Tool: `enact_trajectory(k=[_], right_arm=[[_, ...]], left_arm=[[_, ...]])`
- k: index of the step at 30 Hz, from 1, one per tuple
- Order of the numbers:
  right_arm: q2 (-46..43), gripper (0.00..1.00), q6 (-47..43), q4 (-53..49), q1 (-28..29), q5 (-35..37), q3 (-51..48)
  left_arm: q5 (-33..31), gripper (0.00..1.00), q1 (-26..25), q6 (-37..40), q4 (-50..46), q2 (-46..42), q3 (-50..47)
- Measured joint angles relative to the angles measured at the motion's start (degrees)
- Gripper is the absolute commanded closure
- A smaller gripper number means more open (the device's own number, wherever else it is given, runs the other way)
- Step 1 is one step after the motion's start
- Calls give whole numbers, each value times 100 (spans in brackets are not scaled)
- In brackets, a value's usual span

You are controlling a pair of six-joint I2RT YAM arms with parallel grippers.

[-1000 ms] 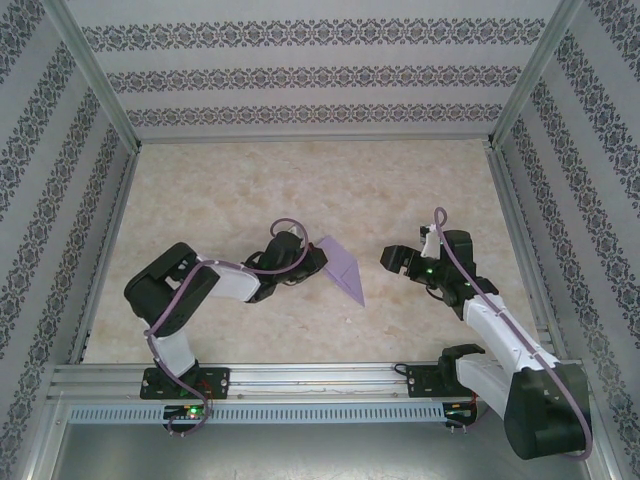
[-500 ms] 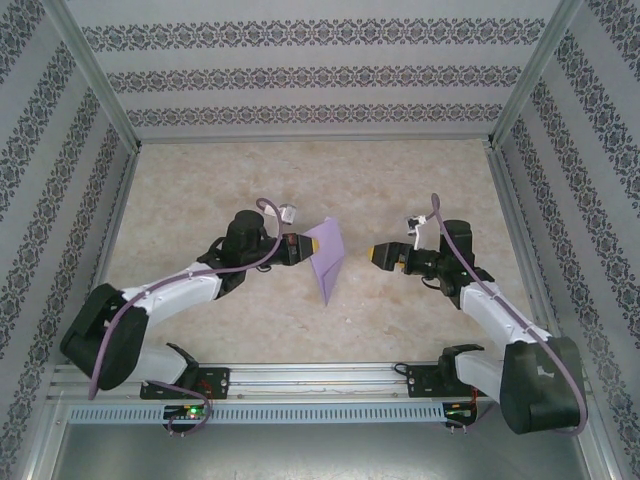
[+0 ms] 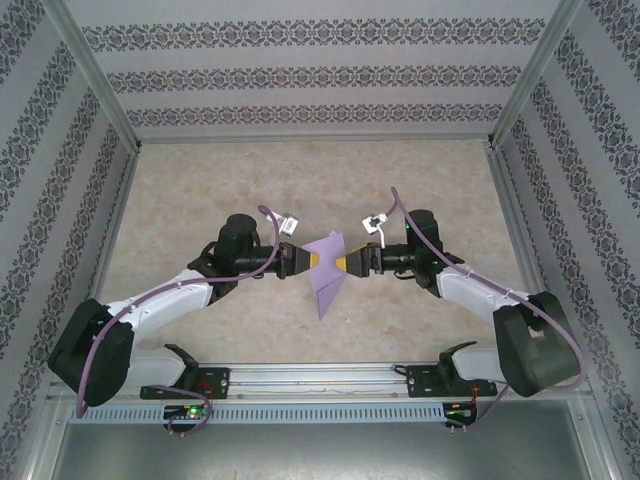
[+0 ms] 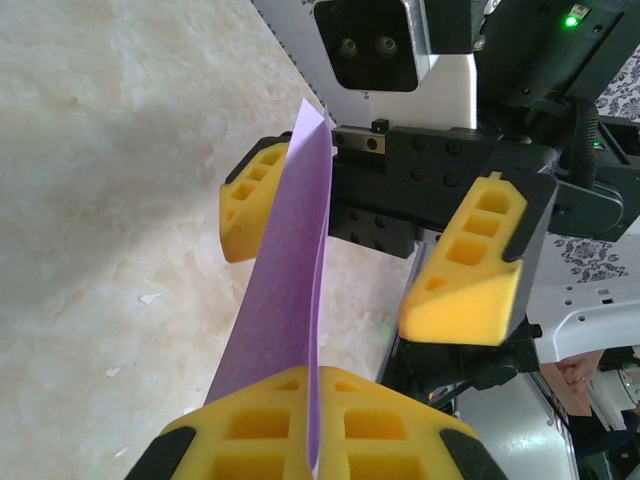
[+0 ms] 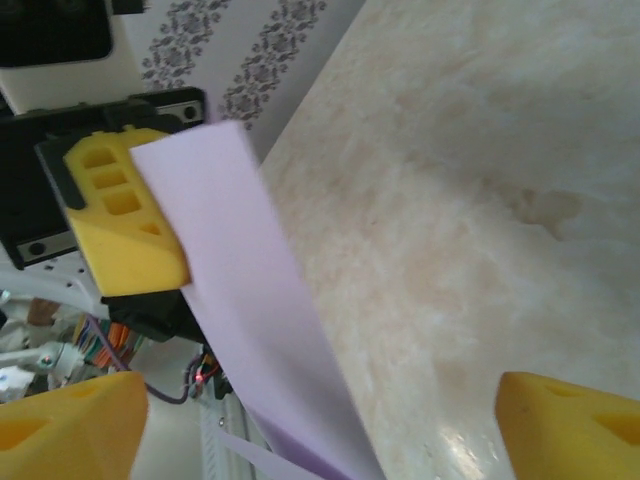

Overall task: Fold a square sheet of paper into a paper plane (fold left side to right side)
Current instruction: Fold the wing for the fifth time at the center of the table.

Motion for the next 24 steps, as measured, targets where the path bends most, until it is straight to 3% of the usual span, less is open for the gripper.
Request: enact_trajectory(k=[10, 19, 22, 24], right_arm=[[138, 57, 15, -17, 33, -96, 280], [310, 81, -120, -326, 33, 286, 461], [413, 98, -125, -385, 35, 468, 514], [525, 100, -114, -476, 35, 605, 546]], left_arm=[[-282, 100, 9, 83, -245, 289, 0], [-278, 100, 9, 125, -280, 433, 0], [-280, 88, 9, 125, -280, 518, 0], [-306, 82, 11, 129, -293, 560, 0]])
